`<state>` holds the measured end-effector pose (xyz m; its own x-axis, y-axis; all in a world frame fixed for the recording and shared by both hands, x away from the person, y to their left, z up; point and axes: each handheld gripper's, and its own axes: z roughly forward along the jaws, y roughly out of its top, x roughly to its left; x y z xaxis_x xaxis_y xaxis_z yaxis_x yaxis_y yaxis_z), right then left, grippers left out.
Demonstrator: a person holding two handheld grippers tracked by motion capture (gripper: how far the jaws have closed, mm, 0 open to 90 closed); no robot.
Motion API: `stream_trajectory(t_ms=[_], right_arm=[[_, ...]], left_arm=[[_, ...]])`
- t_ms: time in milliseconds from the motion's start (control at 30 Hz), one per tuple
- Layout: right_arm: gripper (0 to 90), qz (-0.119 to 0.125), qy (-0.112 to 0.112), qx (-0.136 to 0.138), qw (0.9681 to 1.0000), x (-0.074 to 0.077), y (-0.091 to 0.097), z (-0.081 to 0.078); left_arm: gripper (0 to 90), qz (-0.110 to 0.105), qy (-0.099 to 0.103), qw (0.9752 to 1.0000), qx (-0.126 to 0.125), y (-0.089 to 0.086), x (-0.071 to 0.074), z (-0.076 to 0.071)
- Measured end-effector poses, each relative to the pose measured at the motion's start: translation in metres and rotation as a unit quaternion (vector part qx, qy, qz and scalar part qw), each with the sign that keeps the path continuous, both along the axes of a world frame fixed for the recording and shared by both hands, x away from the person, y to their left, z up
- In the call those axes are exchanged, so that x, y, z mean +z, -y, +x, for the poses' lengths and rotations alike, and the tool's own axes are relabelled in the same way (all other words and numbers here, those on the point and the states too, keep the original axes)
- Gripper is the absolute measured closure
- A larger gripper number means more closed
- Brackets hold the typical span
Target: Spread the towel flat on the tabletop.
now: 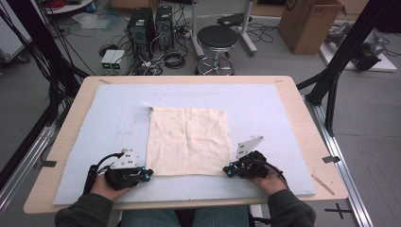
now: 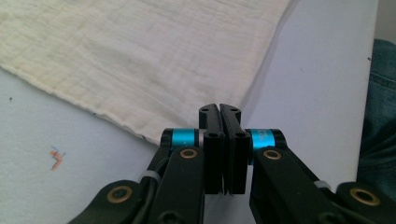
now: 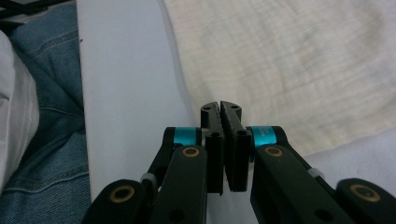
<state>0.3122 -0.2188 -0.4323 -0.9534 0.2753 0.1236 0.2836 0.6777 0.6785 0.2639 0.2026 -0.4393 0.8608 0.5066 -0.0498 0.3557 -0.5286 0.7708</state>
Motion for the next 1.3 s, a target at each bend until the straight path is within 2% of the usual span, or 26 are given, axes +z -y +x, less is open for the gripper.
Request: stream_trajectory(t_ms=[33,233,300,333,367,433,500,633,867,1000,1133,1300], right_arm=[[88.4,-0.001,0.006,0.0,1.0,0.0,0.0,-0.001],[88.1,0.001,0.001,0.004,1.0,0.0,0.0,-0.006],[84.7,0.005,-0.001,0.005,1.0,-0.001,0.0,-0.006],[78.6,0.011,-0.008,0.003,0.9999,0.0,0.0,-0.005],[77.5,0.016,-0.013,-0.003,0.9998,0.001,0.001,-0.005],[70.7,0.033,-0.009,-0.005,0.9994,0.003,0.003,-0.004],[67.8,0.049,-0.008,-0.01,0.9987,0.005,0.005,-0.002],[55.6,0.06,0.003,-0.036,0.9975,0.008,0.007,0.002],[45.6,0.073,0.013,-0.083,0.9937,0.013,0.015,0.007],[40.1,0.085,0.013,-0.101,0.9912,0.016,0.018,0.011],[35.2,0.088,0.024,-0.115,0.9892,0.018,0.019,0.013],[29.4,0.079,0.042,-0.135,0.9868,0.02,0.018,0.014]], left_arm=[[87.6,0.0,0.001,1.0,0.0,0.0,0.0,-0.001],[87.5,-0.004,-0.001,1.0,-0.001,-0.002,0.0,-0.006],[85.9,-0.008,-0.002,1.0,0.001,-0.002,0.001,-0.005],[81.8,-0.013,-0.004,0.9999,0.001,-0.002,0.002,-0.005],[78.6,-0.02,-0.005,0.9998,-0.002,-0.003,0.003,-0.005],[72.6,-0.027,-0.005,0.9996,0.004,-0.004,0.004,-0.004],[67.6,-0.036,-0.003,0.9993,0.009,-0.006,0.005,-0.002],[61.5,-0.052,0.005,0.9983,0.026,-0.009,0.01,0.001],[52.6,-0.069,0.014,0.9961,0.054,-0.014,0.015,0.008],[46.5,-0.071,0.018,0.9949,0.069,-0.015,0.018,0.011],[42.5,-0.073,0.022,0.9938,0.081,-0.018,0.02,0.014],[38.5,-0.071,0.025,0.9928,0.093,-0.023,0.02,0.015]])
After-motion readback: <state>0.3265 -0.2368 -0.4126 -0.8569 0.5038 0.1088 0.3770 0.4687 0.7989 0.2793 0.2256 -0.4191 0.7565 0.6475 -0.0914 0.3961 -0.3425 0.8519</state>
